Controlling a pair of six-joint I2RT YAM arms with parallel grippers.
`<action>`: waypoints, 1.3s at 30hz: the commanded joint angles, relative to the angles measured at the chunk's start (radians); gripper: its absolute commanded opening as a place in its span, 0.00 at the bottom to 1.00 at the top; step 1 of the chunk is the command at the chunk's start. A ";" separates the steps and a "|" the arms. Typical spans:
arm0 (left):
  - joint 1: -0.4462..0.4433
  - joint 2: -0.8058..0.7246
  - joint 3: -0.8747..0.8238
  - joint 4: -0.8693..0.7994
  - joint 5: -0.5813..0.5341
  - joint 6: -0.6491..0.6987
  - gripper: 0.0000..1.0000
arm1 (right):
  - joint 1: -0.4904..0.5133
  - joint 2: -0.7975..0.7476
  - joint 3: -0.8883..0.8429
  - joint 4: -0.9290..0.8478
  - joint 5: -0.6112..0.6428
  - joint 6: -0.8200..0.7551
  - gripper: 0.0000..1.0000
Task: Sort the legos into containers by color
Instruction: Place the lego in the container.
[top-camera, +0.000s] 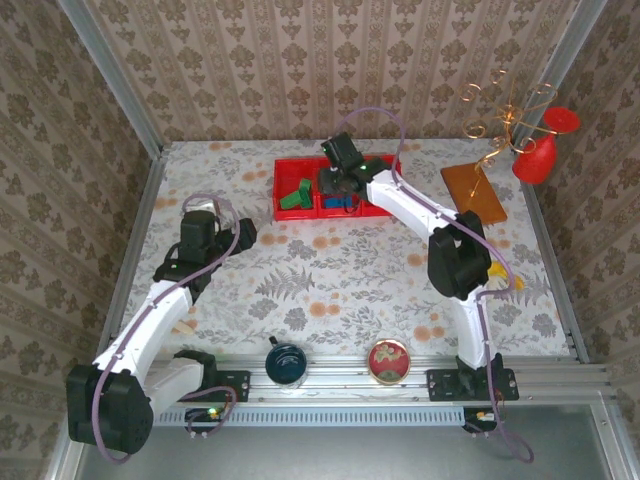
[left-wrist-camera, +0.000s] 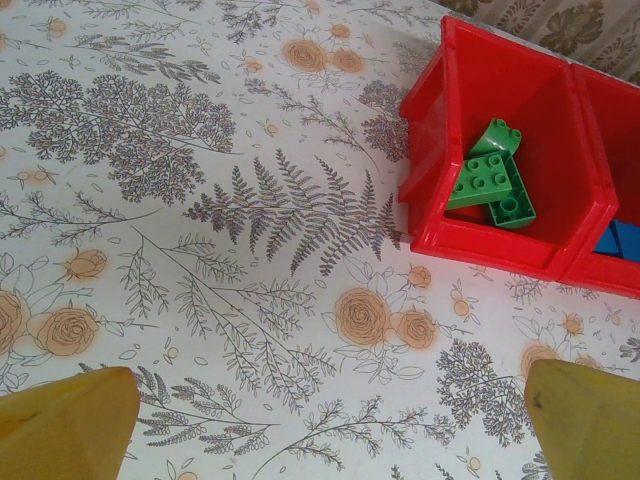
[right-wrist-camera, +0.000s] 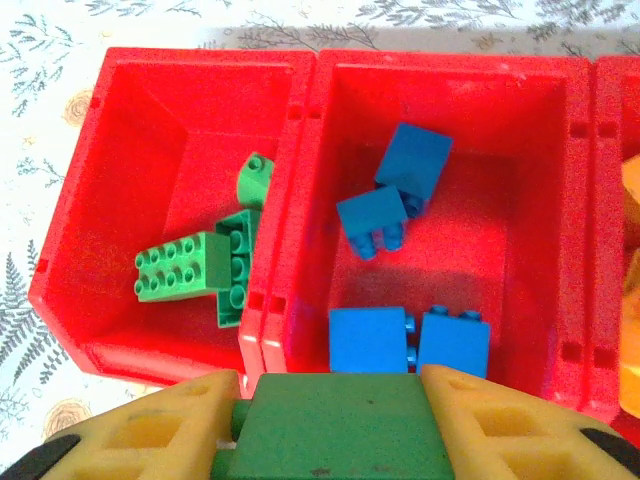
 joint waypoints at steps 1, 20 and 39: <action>0.011 -0.002 -0.007 0.011 0.009 -0.013 1.00 | 0.010 0.041 0.066 0.026 -0.017 -0.043 0.22; 0.012 0.002 -0.010 0.013 0.012 -0.014 1.00 | 0.034 0.213 0.287 0.007 -0.057 -0.101 0.22; 0.020 0.027 -0.010 0.031 -0.003 0.019 1.00 | 0.054 0.472 0.643 -0.007 -0.048 -0.184 0.52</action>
